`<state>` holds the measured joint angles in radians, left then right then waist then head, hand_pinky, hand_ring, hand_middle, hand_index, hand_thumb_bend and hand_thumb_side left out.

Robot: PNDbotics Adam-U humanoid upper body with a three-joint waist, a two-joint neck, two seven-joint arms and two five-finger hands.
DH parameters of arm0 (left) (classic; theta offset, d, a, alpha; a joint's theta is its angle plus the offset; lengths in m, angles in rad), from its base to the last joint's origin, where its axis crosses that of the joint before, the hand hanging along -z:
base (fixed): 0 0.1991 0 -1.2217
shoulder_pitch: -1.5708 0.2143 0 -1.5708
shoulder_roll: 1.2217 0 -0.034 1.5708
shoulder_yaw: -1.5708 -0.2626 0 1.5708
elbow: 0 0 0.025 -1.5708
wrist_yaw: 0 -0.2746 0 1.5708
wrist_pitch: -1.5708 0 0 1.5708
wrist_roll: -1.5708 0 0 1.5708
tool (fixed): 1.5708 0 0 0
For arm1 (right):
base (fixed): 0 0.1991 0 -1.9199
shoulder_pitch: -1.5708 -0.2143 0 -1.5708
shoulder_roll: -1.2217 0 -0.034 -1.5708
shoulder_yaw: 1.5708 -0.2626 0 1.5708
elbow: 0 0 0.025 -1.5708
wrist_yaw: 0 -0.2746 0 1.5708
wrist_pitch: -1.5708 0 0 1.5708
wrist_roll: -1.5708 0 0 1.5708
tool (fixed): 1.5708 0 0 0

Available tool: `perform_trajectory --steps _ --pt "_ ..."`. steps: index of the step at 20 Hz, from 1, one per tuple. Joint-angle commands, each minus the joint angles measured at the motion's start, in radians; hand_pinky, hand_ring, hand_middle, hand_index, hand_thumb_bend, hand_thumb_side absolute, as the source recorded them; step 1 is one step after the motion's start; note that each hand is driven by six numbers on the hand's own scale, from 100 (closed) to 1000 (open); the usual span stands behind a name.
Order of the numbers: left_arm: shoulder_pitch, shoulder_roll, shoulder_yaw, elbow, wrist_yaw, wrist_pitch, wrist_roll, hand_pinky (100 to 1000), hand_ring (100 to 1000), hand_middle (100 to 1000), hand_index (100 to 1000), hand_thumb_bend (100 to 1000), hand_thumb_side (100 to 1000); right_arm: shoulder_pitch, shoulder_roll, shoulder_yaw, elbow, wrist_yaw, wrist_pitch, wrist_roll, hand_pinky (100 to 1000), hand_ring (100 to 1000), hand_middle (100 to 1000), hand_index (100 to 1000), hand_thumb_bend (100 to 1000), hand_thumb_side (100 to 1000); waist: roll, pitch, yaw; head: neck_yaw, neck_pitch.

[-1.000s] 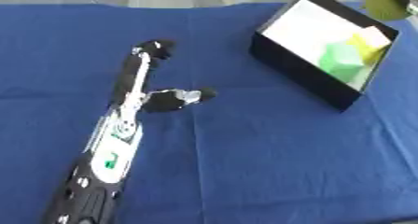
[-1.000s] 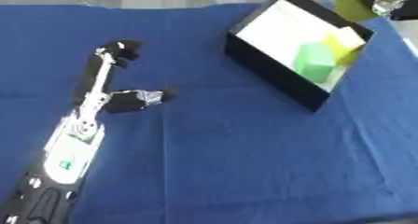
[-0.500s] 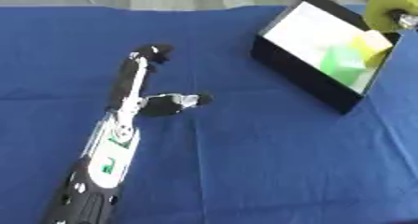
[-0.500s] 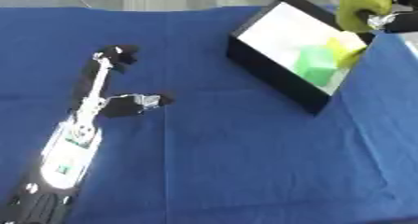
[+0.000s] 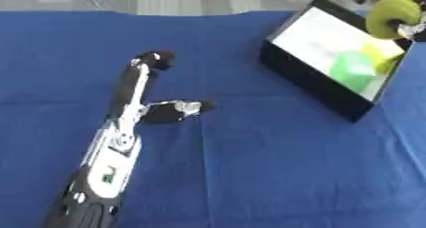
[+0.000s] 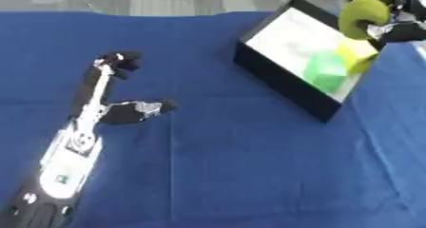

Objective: Pick up the objects with one hand, pass them to the other hand, and then place them into the box on the other side of the table.

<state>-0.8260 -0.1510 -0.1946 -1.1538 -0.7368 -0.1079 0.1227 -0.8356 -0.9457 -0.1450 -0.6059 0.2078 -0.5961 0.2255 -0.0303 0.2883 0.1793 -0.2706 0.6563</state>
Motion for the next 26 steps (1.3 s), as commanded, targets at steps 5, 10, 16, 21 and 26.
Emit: perform_trajectory --steps 5,10,16,21,26 --pt "-0.011 -0.003 -0.002 -0.020 -0.003 -0.001 0.003 643 671 599 777 1000 527 -0.005 -0.040 -0.003 -0.013 0.058 -0.080 0.025 807 1000 833 844 471 100 0.003 -0.012 -0.005 0.003 -0.008" --pt "-0.008 0.000 -0.001 -0.017 -0.004 -0.001 0.004 643 671 599 776 1000 527 0.003 -0.049 -0.012 -0.019 0.028 -0.078 0.031 819 1000 862 871 419 100 0.006 -0.014 -0.012 0.007 -0.004" --pt "-0.008 0.007 0.004 -0.020 -0.003 0.003 0.012 643 670 598 775 1000 518 0.013 -0.061 -0.049 -0.109 -0.187 0.025 0.075 825 1000 881 876 100 168 0.011 -0.021 -0.022 0.017 0.004" --pt "-0.008 0.026 0.013 -0.032 0.004 0.014 0.022 645 670 598 775 966 510 0.074 -0.118 -0.104 -0.340 -0.531 0.139 0.114 843 1000 896 898 100 201 0.011 -0.038 -0.036 0.035 0.020" --pt "-0.009 0.047 0.023 -0.044 0.014 0.028 0.034 647 674 603 777 902 516 0.212 -0.175 -0.168 -0.516 -0.779 0.203 0.135 842 1000 894 894 100 100 0.018 -0.057 -0.045 0.052 0.032"
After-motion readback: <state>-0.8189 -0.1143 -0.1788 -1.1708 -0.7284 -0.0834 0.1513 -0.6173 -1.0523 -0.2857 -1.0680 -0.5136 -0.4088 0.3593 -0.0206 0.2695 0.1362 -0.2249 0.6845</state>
